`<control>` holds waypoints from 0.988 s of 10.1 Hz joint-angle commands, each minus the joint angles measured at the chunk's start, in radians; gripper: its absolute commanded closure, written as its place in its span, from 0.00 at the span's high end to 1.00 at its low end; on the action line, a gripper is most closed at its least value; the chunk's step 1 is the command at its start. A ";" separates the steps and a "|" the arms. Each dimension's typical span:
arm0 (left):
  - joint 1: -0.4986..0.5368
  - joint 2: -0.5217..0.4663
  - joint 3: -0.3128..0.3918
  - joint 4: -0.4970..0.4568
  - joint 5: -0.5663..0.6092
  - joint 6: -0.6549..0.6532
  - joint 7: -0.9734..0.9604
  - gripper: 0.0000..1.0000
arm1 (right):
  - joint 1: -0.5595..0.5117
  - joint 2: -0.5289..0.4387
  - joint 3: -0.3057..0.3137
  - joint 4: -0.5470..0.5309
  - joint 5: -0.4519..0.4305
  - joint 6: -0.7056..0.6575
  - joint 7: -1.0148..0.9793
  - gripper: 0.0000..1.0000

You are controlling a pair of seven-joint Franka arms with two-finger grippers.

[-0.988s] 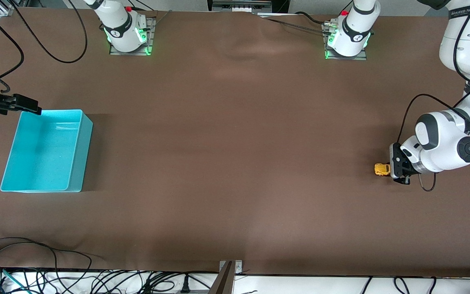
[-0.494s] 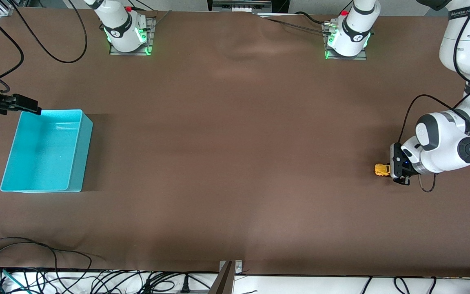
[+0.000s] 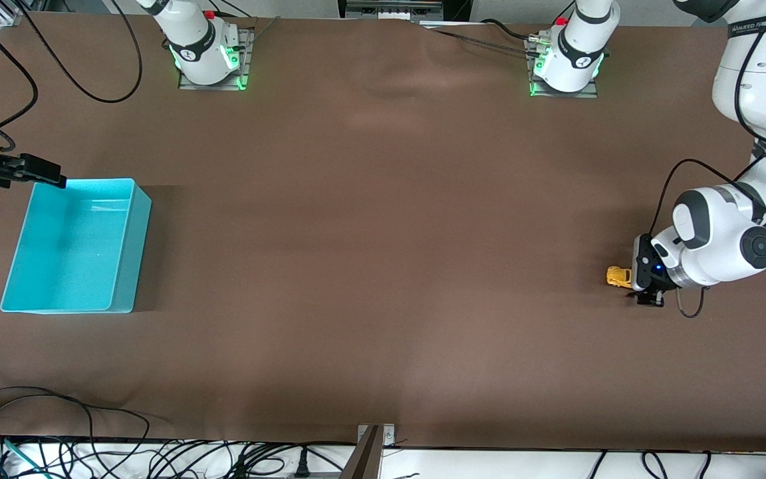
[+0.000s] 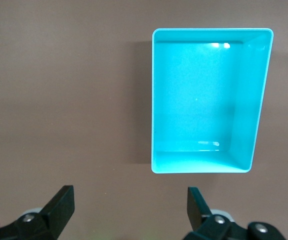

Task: Wind up and store yellow beetle car
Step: 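Release the car with the left gripper so it drives off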

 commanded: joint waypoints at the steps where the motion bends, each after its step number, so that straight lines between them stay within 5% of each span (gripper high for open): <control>1: -0.005 -0.030 -0.021 0.029 0.007 -0.066 0.033 1.00 | 0.002 -0.020 0.006 0.023 -0.019 -0.008 -0.007 1.00; 10: -0.008 -0.128 -0.044 0.029 0.003 -0.259 -0.103 1.00 | 0.003 -0.028 0.032 0.018 -0.010 -0.082 0.007 1.00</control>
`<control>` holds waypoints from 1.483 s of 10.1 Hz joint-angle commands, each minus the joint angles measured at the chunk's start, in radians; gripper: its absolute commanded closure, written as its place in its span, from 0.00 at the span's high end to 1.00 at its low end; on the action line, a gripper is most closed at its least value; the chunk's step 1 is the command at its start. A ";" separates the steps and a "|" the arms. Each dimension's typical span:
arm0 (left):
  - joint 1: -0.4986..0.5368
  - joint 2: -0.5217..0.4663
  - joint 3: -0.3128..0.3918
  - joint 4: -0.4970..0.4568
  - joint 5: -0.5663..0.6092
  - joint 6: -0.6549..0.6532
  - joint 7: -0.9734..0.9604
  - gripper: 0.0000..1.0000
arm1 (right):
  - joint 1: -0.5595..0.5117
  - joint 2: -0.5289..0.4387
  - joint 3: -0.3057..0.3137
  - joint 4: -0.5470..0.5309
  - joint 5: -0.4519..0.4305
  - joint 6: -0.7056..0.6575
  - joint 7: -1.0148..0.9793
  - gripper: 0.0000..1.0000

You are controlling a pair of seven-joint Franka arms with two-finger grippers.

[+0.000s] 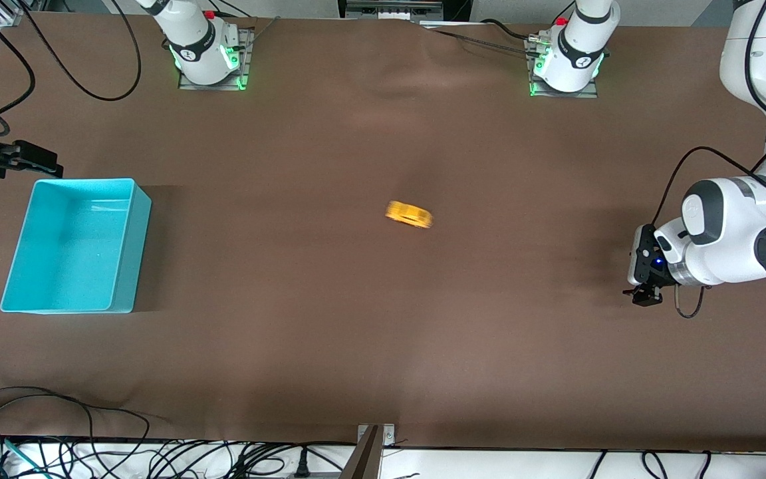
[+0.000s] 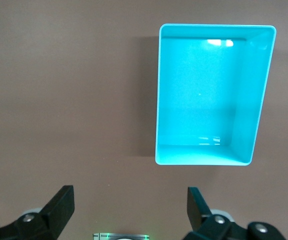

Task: Wind up and store yellow beetle car
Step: 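Reach the right gripper toward the car while the left gripper lifts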

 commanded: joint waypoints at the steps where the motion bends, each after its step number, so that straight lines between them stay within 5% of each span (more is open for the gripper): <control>1: -0.002 -0.041 -0.002 -0.007 0.003 -0.053 -0.064 1.00 | 0.001 -0.006 0.019 0.002 -0.013 -0.026 0.002 1.00; 8: 0.001 -0.124 -0.021 -0.004 0.003 -0.171 -0.304 1.00 | 0.001 0.017 0.047 -0.003 -0.013 -0.158 -0.009 1.00; 15: -0.002 -0.171 -0.025 0.109 0.004 -0.324 -0.548 1.00 | 0.026 0.031 0.068 0.018 -0.003 -0.164 -0.010 1.00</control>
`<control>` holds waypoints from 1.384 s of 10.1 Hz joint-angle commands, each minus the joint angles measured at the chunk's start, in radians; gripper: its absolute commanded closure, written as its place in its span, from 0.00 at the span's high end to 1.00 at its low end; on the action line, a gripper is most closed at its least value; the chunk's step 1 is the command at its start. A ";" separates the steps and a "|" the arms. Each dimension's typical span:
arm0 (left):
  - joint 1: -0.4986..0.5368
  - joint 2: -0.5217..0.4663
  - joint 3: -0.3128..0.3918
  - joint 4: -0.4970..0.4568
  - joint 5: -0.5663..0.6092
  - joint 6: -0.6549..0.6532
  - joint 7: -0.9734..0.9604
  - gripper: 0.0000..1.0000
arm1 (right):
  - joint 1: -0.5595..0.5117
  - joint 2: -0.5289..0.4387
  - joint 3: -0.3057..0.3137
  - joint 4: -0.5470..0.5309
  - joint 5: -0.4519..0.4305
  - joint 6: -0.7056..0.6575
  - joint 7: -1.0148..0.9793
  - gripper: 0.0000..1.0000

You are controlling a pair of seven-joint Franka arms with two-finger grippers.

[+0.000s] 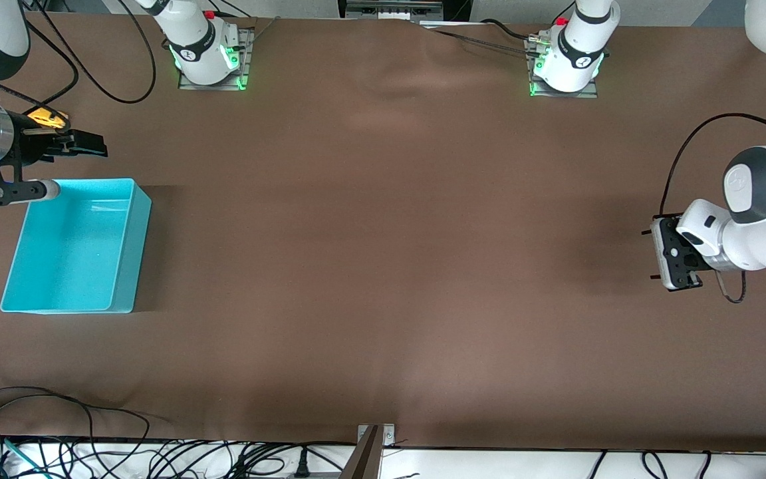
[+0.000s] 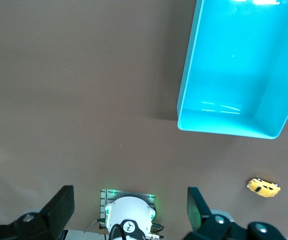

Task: Wind up and store yellow beetle car
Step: 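Reach the right gripper toward the car while the left gripper lifts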

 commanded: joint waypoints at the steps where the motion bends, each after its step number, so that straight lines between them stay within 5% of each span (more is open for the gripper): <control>1: -0.003 -0.043 -0.007 0.005 0.005 -0.030 -0.095 1.00 | 0.016 0.002 0.006 0.023 -0.005 -0.007 -0.010 1.00; 7: -0.002 -0.092 -0.109 0.011 0.005 -0.036 -0.438 1.00 | 0.016 -0.006 0.002 0.021 -0.019 -0.019 -0.063 1.00; 9: -0.003 -0.090 -0.157 0.011 0.008 -0.033 -0.592 1.00 | 0.016 -0.009 0.002 0.015 -0.084 -0.094 -0.067 1.00; 14: -0.076 -0.084 -0.169 0.011 0.014 -0.027 -0.739 1.00 | -0.020 -0.024 -0.050 -0.037 -0.083 -0.158 -0.122 1.00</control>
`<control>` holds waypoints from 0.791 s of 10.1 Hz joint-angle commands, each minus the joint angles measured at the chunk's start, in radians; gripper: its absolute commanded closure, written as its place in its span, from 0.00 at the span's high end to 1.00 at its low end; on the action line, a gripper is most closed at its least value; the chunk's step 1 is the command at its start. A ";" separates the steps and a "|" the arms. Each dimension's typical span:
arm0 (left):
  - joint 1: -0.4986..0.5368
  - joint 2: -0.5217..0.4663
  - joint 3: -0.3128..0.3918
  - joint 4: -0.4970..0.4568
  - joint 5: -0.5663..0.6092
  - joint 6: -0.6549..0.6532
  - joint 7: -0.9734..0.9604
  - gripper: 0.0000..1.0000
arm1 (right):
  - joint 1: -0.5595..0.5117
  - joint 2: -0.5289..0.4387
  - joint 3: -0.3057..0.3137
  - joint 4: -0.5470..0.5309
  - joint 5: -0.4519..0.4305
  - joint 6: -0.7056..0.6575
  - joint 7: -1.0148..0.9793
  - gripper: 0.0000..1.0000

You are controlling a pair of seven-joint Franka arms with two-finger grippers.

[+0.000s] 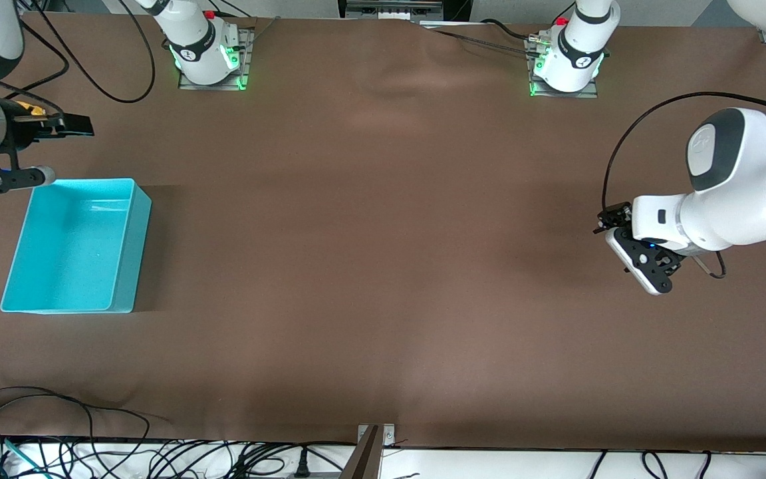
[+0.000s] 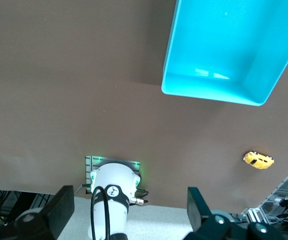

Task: Wind up and store yellow beetle car
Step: 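Reach the right gripper toward the car while the left gripper lifts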

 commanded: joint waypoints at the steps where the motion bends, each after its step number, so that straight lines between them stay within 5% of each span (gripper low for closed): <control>1: -0.058 -0.010 0.001 0.004 0.009 -0.009 -0.113 1.00 | -0.043 -0.059 -0.001 -0.090 -0.018 0.001 -0.059 1.00; 8: -0.144 -0.008 -0.102 0.015 0.012 0.013 -0.609 1.00 | -0.210 -0.161 0.005 -0.296 -0.206 0.223 -0.539 1.00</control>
